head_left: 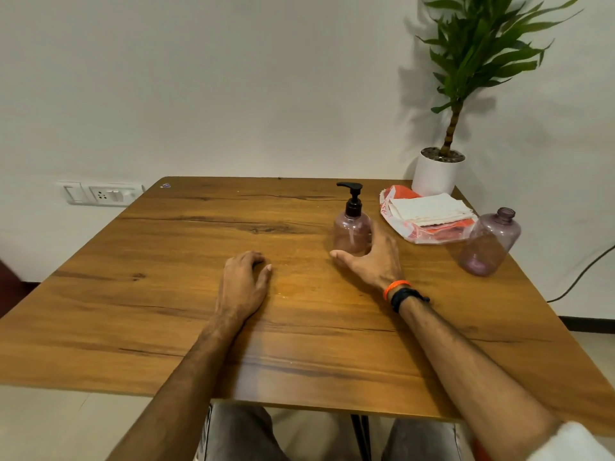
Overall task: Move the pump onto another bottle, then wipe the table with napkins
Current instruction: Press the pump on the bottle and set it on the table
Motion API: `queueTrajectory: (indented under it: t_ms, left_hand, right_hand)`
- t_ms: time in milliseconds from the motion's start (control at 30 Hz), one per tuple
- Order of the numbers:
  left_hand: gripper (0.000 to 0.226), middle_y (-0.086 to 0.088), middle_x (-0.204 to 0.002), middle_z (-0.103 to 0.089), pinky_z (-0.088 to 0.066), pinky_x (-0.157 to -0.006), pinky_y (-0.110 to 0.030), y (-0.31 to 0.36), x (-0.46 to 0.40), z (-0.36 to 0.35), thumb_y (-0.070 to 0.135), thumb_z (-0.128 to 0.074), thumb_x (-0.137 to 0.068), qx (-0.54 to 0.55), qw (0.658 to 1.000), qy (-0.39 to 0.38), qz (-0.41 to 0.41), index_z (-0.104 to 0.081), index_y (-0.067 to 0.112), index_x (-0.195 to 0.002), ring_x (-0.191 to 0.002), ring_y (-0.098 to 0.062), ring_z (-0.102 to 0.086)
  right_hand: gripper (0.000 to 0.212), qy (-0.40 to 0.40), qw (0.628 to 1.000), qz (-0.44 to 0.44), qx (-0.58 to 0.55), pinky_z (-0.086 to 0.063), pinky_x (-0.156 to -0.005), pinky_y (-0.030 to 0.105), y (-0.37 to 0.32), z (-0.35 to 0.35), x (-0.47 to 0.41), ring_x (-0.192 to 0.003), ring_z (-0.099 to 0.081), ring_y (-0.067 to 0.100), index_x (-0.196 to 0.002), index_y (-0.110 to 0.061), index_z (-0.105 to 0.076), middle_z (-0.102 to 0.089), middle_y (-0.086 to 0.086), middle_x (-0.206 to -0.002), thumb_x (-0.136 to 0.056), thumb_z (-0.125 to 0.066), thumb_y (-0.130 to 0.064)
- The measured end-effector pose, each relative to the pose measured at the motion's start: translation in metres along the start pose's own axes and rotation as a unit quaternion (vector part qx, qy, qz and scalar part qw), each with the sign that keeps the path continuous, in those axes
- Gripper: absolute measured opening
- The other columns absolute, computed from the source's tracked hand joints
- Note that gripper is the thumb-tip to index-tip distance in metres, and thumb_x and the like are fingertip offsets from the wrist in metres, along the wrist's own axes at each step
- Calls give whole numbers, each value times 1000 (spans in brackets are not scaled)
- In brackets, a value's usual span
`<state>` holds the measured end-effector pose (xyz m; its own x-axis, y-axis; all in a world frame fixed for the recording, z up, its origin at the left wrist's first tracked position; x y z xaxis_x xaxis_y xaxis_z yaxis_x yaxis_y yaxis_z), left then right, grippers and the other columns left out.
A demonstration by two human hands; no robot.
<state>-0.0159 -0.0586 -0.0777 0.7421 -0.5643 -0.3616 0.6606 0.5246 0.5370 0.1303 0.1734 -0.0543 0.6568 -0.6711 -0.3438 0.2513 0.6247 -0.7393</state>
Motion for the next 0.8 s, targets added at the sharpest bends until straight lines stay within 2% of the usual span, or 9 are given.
queueTrajectory:
  t_ms: [200,367,533,700,800]
  left_hand:
    - [31,-7,-129,-60,-33,-102,-28,-1,0,-1,28,-59,-93,-1,1000,8,-1,-64,9,-117,-120,-23,-49]
    - [32,-2,-130,-59,-30,-99,-24,-11,-3,-9,33,-58,-92,11,1000,-3,2,-62,16,-119,-120,-18,-47]
    - [33,2,-128,-59,-29,-96,-22,-16,-4,-13,38,-56,-92,6,1000,-1,2,-60,20,-120,-113,-8,-43]
    - [33,1,-128,-59,-28,-98,-23,-15,-4,-13,36,-57,-92,2,1000,-1,6,-61,18,-120,-117,-14,-46]
    - [34,1,-130,-58,-29,-99,-23,-15,-4,-12,36,-57,-93,10,1000,-10,6,-60,18,-121,-118,-14,-45]
  right_hand:
    - [88,12,999,-38,-26,-41,-91,28,-9,-34,-39,-117,-54,21,-130,-19,-48,-59,4,-129,-58,-86,-50]
    - [86,1,998,-54,-32,-40,-93,30,-13,-53,-69,-121,-51,24,-129,-16,-48,-57,5,-130,-58,-87,-46]
    - [89,-13,998,-64,-12,-42,-101,39,-16,-59,-83,-124,-50,28,-132,-12,-45,-55,9,-134,-60,-86,-46]
    - [93,-35,996,-76,-17,-42,-101,37,-12,-57,-76,-126,-49,27,-133,-12,-42,-54,9,-137,-60,-86,-48]
    - [85,-18,996,-78,-37,-46,-95,31,-7,-46,-61,-116,-56,21,-133,-13,-45,-59,4,-129,-65,-85,-44]
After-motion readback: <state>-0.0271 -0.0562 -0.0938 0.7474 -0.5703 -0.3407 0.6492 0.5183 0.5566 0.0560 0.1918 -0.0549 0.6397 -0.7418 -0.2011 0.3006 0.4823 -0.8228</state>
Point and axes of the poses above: each hand's wrist, its own x-axis away from the middle knuckle, its own z-axis out of the back of the hand, y = z × x, the point moved 7 cm from there along -x, towards the middle knuckle
